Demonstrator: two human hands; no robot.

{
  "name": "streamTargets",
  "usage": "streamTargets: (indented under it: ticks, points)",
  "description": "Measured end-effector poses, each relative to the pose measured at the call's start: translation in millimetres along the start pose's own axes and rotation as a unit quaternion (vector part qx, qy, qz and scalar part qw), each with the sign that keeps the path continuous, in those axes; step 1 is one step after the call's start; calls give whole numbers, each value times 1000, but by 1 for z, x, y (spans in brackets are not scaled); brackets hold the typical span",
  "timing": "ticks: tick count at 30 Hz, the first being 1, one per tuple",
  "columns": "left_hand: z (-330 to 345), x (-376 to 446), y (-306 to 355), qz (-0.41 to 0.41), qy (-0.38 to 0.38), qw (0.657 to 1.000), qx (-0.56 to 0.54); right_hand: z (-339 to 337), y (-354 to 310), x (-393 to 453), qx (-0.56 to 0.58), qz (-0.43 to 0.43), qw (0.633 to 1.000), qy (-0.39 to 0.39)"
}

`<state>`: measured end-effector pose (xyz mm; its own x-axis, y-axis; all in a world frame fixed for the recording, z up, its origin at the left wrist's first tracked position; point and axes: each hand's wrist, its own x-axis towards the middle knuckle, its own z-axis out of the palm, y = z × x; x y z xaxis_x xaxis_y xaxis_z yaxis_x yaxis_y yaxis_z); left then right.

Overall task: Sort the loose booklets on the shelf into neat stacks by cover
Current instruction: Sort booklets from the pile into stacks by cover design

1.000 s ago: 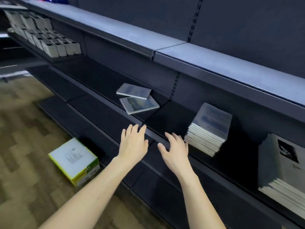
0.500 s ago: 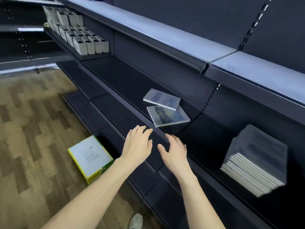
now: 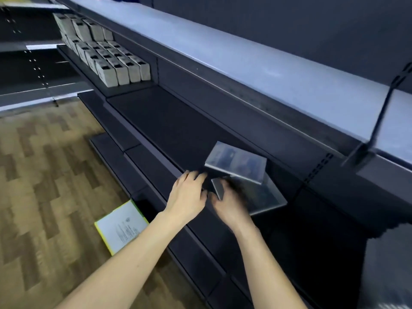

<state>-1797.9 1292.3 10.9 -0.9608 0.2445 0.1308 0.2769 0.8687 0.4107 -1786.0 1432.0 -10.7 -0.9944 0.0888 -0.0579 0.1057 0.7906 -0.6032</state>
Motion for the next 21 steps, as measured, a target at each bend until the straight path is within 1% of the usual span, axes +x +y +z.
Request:
streamTargets:
  ticks: [4,7,11,14,18,19,21]
  points:
    - [1,38,-14,19,-13,1000,-10,4,-8,32,-17,20,999,40]
    - [6,68,-29,36,-30,999,-14,11,-10,53,-28,56,997,40]
    - [16,104,-57,71,-79,994,-16,20,-20,79,-36,112,989,85]
    - [22,125,-79,107,-105,989,-15,34,-29,98,-69,176,973,133]
    - [28,147,-105,132,-139,981,-28,57,-40,118,-146,261,937,182]
    - [29,152,-111,139,-145,979,-33,63,-42,122,-161,270,927,204]
    - [30,158,-117,157,-150,975,-35,71,-45,125,-184,263,910,261]
